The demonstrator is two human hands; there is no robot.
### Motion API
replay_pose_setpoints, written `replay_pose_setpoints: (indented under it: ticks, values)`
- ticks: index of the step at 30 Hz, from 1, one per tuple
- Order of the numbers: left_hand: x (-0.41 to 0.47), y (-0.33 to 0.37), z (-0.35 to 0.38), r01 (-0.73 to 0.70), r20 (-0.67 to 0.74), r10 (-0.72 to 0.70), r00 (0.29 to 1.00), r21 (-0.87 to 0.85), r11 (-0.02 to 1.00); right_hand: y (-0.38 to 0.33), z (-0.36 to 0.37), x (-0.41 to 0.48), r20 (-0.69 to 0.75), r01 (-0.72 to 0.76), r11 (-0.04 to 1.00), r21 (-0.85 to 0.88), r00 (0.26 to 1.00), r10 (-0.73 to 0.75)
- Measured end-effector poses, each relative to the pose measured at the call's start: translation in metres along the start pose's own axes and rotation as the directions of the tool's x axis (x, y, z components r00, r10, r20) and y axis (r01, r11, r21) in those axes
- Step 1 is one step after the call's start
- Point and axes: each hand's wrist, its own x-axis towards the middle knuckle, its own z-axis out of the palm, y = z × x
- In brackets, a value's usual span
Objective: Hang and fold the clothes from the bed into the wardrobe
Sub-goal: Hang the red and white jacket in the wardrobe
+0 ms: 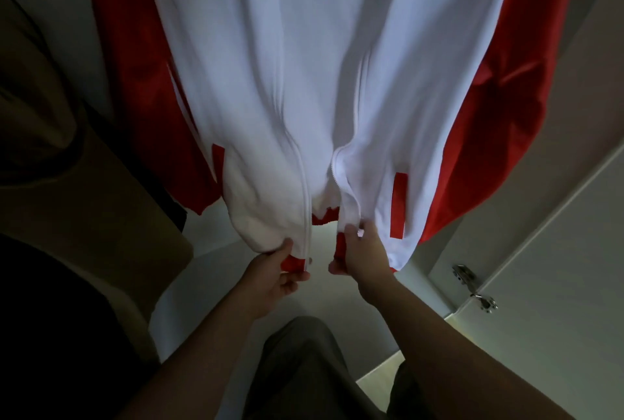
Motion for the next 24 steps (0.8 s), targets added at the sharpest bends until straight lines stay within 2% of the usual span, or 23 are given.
replay_pose_setpoints:
  ticks: [4, 6, 9, 14, 17, 20, 24]
  values:
    - [-0.028, 0.018, 0.006, -0.144, 0.012, 0.144, 0.990, 0.116, 0.983, -0.014, -0.014, -0.022, 0.239, 0.009, 0.993, 0.114, 0.970, -0.037]
    - [-0.040, 0.026, 0.007, -0.205, 0.035, 0.202, 0.979, 0.088, 0.975, -0.018, -0.021, -0.034, 0.317, 0.078, 0.996, 0.038, 0.944, -0.086]
    - [-0.053, 0.036, 0.008, -0.297, 0.031, 0.296, 0.955, 0.150, 0.943, -0.023, -0.023, -0.048, 0.375, 0.247, 0.962, -0.118, 0.908, -0.187]
    - [-0.061, 0.046, 0.016, -0.338, -0.043, 0.377, 0.925, 0.358, 0.870, -0.025, -0.013, -0.058, 0.335, 0.440, 0.883, -0.163, 0.867, -0.369]
    - [-0.060, 0.050, 0.019, -0.320, -0.065, 0.346, 0.936, 0.254, 0.913, -0.023, -0.006, -0.059, 0.345, 0.523, 0.823, -0.221, 0.832, -0.435]
    - [-0.063, 0.055, 0.023, -0.329, 0.040, 0.328, 0.944, 0.169, 0.929, -0.023, -0.004, -0.058, 0.371, 0.596, 0.770, -0.226, 0.784, -0.498]
    - [-0.059, 0.060, 0.027, -0.297, 0.072, 0.290, 0.954, 0.113, 0.948, -0.024, -0.002, -0.056, 0.388, 0.592, 0.783, -0.192, 0.778, -0.494]
